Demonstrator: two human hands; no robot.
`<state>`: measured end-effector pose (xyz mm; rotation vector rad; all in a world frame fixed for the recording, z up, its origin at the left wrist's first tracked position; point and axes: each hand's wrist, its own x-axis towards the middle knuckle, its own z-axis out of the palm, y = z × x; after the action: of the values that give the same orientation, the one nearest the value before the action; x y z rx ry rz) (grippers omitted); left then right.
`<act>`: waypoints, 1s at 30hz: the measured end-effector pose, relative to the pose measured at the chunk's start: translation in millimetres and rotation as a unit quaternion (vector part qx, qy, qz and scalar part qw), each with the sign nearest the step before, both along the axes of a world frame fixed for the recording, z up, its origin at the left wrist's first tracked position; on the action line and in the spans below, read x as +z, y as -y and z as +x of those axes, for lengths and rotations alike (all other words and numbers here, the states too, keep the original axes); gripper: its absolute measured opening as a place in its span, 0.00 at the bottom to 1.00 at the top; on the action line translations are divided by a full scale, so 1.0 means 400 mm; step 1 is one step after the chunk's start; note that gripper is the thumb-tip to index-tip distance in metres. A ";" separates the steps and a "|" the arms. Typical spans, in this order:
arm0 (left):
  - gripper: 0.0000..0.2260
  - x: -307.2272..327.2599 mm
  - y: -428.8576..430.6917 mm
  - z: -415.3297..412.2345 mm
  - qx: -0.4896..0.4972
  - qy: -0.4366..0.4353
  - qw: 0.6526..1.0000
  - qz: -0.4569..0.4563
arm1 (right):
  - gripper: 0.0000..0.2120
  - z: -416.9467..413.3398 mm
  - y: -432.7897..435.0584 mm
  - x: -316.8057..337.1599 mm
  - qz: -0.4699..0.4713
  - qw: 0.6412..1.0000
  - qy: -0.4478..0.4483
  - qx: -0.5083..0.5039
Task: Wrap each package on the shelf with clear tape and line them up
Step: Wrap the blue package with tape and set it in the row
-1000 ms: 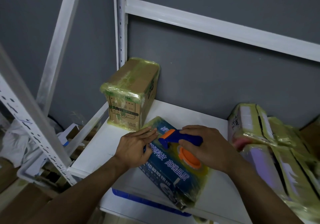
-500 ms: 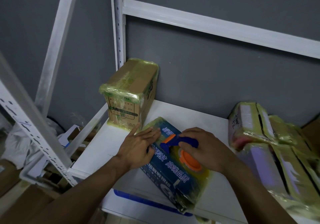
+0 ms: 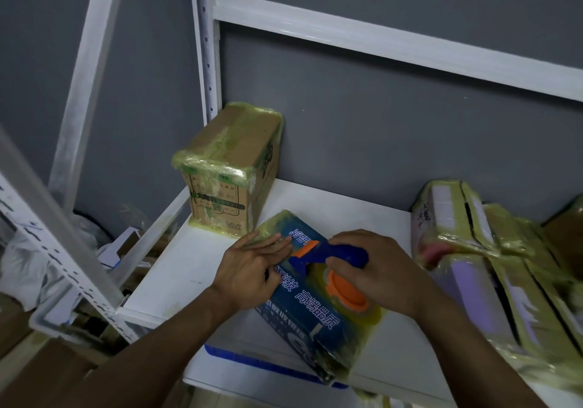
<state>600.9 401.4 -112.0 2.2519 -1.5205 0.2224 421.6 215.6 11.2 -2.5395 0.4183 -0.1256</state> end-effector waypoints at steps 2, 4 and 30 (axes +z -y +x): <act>0.24 0.002 0.002 0.000 0.005 0.001 1.000 -0.003 | 0.10 -0.023 0.008 0.025 -0.001 1.000 -0.006 -0.002; 0.24 0.003 0.005 -0.001 0.004 0.004 1.000 -0.009 | 0.10 -0.047 0.013 0.038 -0.008 1.000 -0.016 -0.003; 0.26 0.003 0.037 -0.089 0.046 -0.048 0.997 0.028 | 0.21 -0.044 0.014 -0.010 0.000 0.999 -0.044 -0.015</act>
<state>565.2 386.6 -110.9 2.3444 -1.3915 0.0982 404.1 209.9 7.3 -2.5456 0.4896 -0.0249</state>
